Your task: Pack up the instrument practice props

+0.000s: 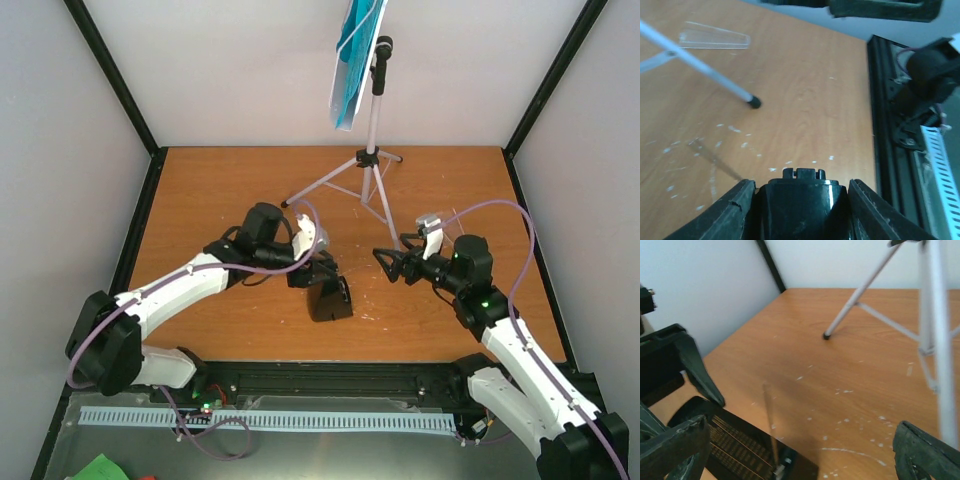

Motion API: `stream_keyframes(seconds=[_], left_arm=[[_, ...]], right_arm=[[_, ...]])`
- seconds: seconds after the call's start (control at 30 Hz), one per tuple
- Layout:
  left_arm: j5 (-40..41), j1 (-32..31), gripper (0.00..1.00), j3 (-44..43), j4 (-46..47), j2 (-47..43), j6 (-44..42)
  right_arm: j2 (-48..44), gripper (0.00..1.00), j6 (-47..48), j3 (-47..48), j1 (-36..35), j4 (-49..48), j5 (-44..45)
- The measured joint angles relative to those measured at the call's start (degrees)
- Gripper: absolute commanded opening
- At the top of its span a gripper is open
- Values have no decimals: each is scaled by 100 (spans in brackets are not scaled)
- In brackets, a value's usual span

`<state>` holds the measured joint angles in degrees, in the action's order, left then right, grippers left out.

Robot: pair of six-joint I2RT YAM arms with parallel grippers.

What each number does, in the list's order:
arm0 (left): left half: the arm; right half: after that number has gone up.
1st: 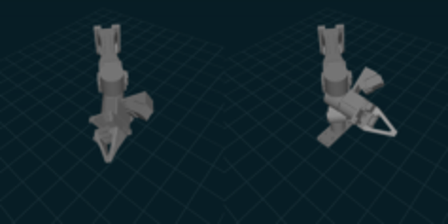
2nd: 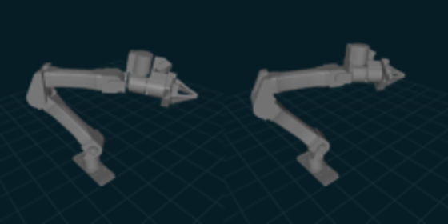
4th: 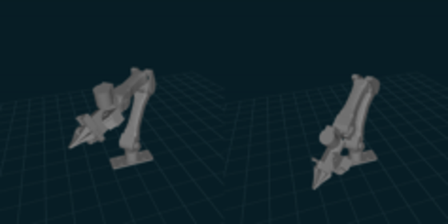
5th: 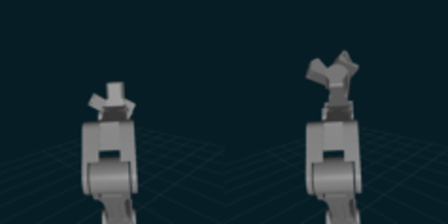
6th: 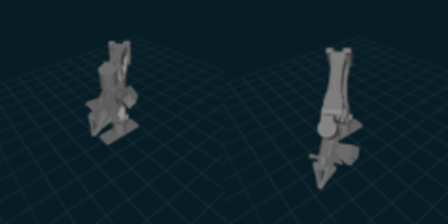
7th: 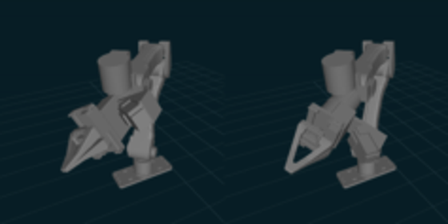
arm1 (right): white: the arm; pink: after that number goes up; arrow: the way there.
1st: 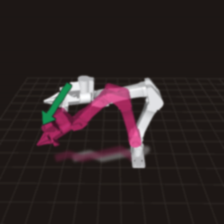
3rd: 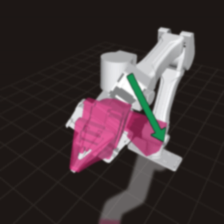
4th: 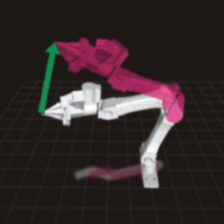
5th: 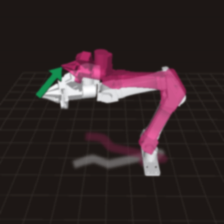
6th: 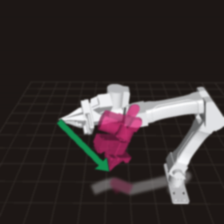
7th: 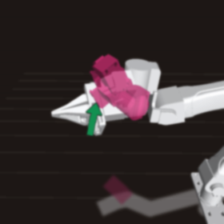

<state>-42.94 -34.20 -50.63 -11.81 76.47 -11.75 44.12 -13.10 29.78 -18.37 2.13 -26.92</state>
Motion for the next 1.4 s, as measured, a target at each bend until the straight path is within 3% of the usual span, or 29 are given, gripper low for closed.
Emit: stream_keyframes(seconds=[0.07, 0.17, 0.37, 0.5, 0.67, 0.8, 1.0, 1.17, 1.4], left_arm=[[-52, -256, 70, 0, 11, 26, 0], [-66, -463, 84, 2, -85, 74, 87], [337, -492, 92, 221, 68, -623, 529], [702, -496, 87, 590, 592, -1851, 1394], [841, -549, 69, 1932, 1517, -3049, 3158], [1152, -1228, 61, 2999, 1690, -3436, 4352], [1644, -2459, 52, 3394, 2140, -3104, 5324], [1947, -3132, 49, 3390, 2706, -1856, 5622], [2452, -3309, 48, 3390, 3526, -772, 5869]], right_arm=[[31, 96, -20, -46, -4, -55, -315], [262, 97, -127, -66, -4, -205, -824], [857, 90, -439, -72, -4, -337, -990], [1093, 78, -575, -201, -4, -354, -988], [1412, 70, -914, -638, -11, -636, -1032], [2229, 61, -1060, -546, -59, -758, -1132], [3270, 51, -1163, -57, -223, -883, -1167], [3897, 45, -1143, 389, -496, -962, -1038], [4555, 47, -1019, 933, -605, -918, -981]])
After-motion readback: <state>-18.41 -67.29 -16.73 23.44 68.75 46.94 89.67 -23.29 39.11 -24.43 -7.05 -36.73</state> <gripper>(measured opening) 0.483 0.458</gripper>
